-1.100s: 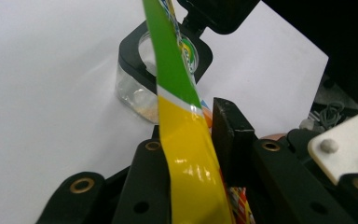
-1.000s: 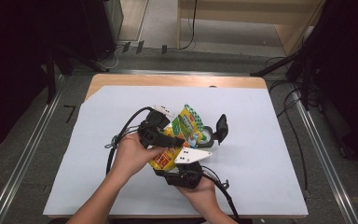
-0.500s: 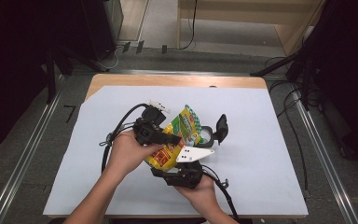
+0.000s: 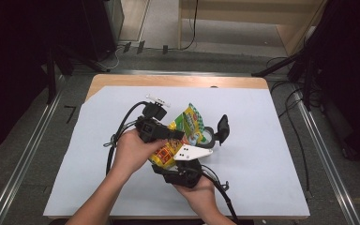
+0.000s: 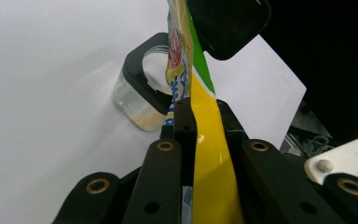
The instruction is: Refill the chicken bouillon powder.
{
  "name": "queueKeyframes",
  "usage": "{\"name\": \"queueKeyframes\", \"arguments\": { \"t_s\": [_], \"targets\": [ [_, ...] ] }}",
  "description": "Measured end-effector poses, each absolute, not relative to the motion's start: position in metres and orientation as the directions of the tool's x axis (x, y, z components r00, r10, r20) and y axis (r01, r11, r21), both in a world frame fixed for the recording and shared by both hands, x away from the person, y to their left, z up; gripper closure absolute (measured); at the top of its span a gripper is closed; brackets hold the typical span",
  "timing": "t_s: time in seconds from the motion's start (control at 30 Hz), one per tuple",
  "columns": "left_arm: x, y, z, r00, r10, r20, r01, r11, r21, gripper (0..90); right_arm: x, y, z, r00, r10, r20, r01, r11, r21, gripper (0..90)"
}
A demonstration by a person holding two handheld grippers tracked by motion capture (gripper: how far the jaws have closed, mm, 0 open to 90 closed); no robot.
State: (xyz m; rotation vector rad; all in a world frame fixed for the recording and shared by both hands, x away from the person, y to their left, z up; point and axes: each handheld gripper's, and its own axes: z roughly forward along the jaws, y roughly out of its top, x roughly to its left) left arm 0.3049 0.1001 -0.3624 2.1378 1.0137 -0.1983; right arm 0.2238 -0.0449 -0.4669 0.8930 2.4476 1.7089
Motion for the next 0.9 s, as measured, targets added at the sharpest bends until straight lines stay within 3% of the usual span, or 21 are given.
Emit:
{"name": "queueKeyframes", "arguments": {
  "t_s": [0.43, 0.9],
  "targets": [
    [0.307, 0.102, -0.351, 0.748, 0.542, -0.382, 0.646, -0.465, 0.605, 69.9, 0.232, -0.057, -0.465, -0.825, 0.382, 0.416, 0.500, 0.151, 0.853, 65.7],
    [0.310, 0.099, -0.351, 0.717, 0.576, -0.393, 0.678, -0.446, 0.584, 83.4, 0.233, -0.053, -0.462, -0.842, 0.387, 0.376, 0.473, 0.193, 0.860, 60.5]
  ]
}}
